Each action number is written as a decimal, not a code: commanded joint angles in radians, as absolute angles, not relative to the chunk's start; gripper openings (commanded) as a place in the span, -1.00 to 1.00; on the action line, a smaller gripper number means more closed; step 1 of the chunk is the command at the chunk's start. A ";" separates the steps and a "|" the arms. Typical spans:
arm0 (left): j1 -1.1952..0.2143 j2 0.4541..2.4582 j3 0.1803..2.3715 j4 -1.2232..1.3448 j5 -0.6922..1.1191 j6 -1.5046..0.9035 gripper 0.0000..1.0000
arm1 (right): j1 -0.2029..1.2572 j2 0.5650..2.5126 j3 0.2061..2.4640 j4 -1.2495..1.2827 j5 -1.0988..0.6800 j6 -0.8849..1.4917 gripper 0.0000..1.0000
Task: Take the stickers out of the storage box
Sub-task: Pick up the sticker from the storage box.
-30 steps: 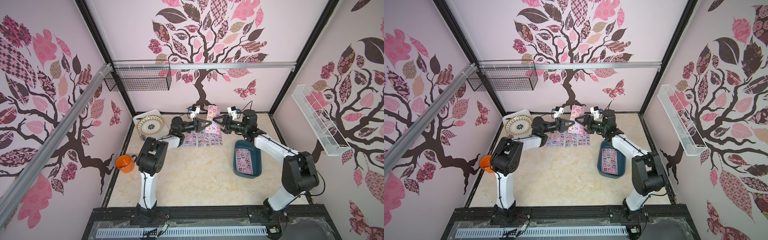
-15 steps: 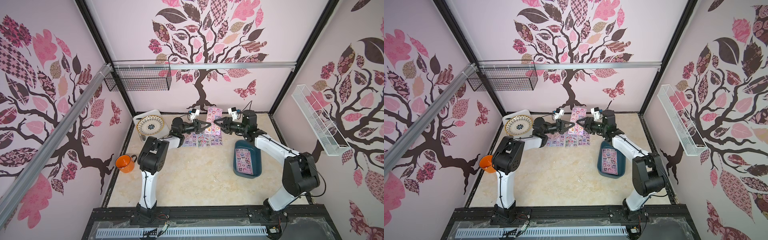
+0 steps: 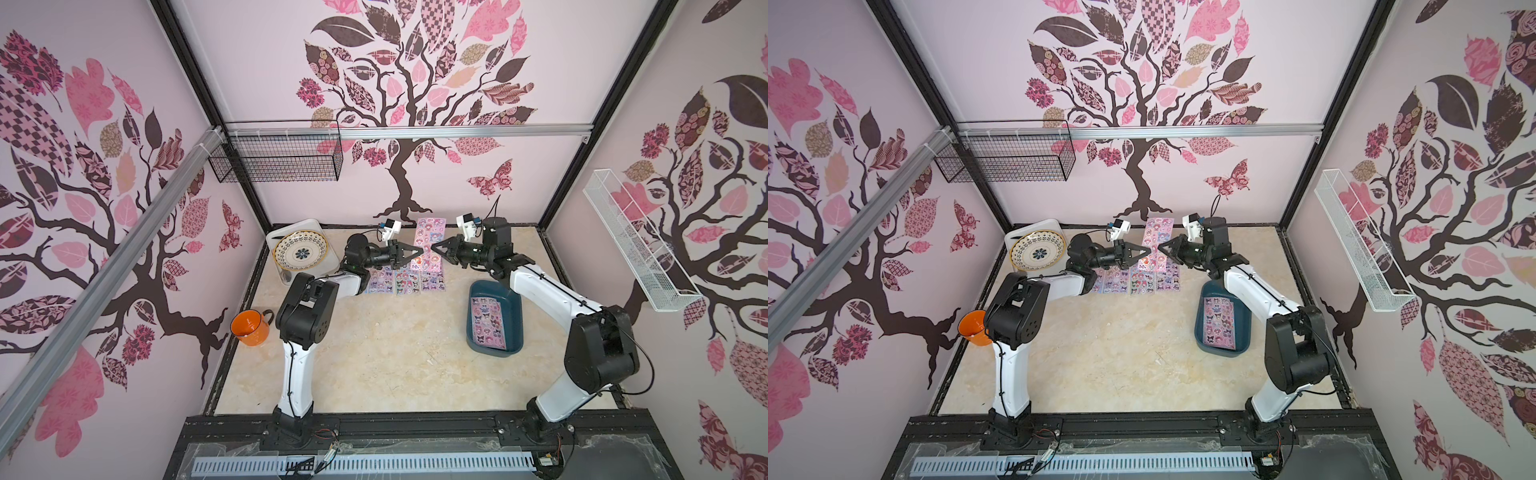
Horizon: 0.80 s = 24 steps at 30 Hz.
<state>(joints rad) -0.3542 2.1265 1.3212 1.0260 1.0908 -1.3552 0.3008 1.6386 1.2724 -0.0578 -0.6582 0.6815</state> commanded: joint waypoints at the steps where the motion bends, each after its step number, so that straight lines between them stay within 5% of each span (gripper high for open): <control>1: -0.359 2.122 1.344 0.977 1.109 -1.295 -1.00 | 0.306 1.655 1.327 -0.178 -0.590 0.602 -0.80; 10: -0.369 2.128 1.362 0.911 1.115 -1.246 -1.00 | 0.312 1.731 1.422 -0.397 -0.490 0.492 -0.81; 24: -0.376 2.117 1.373 0.768 1.115 -1.134 -1.00 | 0.311 1.724 1.413 -0.372 -0.506 0.499 -0.81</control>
